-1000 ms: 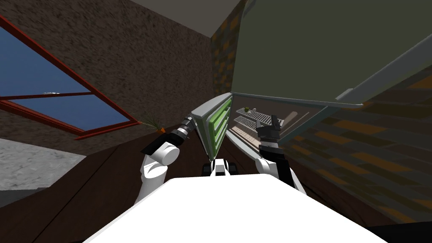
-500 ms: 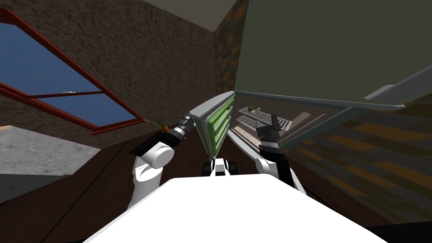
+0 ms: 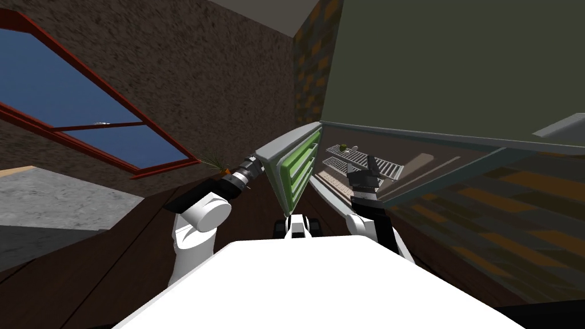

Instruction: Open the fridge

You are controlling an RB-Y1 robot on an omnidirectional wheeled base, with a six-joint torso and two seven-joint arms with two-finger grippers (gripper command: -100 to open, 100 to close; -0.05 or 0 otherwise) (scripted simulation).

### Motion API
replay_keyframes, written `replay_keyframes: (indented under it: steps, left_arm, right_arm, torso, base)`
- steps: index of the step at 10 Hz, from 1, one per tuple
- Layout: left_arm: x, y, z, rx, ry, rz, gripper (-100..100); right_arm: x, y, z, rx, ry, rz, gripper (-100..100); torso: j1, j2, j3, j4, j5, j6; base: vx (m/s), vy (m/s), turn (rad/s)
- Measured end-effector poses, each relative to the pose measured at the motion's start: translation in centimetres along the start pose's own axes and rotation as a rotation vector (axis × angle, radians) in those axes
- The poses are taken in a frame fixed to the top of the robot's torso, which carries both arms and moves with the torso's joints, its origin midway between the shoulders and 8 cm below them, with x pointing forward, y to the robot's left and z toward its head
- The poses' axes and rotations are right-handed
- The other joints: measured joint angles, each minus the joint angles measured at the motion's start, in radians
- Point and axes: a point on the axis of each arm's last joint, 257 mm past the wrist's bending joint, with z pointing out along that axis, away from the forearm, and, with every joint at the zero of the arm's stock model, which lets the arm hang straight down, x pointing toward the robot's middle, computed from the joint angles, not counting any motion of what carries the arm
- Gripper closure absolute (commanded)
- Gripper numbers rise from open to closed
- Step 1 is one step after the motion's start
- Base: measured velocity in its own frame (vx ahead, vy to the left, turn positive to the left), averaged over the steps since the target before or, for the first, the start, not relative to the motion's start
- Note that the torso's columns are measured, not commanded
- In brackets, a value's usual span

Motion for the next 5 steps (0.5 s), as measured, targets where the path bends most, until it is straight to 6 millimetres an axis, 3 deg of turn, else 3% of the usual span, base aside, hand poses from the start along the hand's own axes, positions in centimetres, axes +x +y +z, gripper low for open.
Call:
replay_keyframes:
  steps: [5]
  left_arm:
    - [-1.4, 1.2, 0.1, -0.029, -0.03, 0.0, 0]
  right_arm:
    - [0.0, 0.0, 0.0, 0.0, 0.0, 0.0, 0]
  torso:
    - [0.009, -0.017, -0.009, -0.012, 0.006, -0.001]
  base:
    - [0.0, 0.0, 0.0]
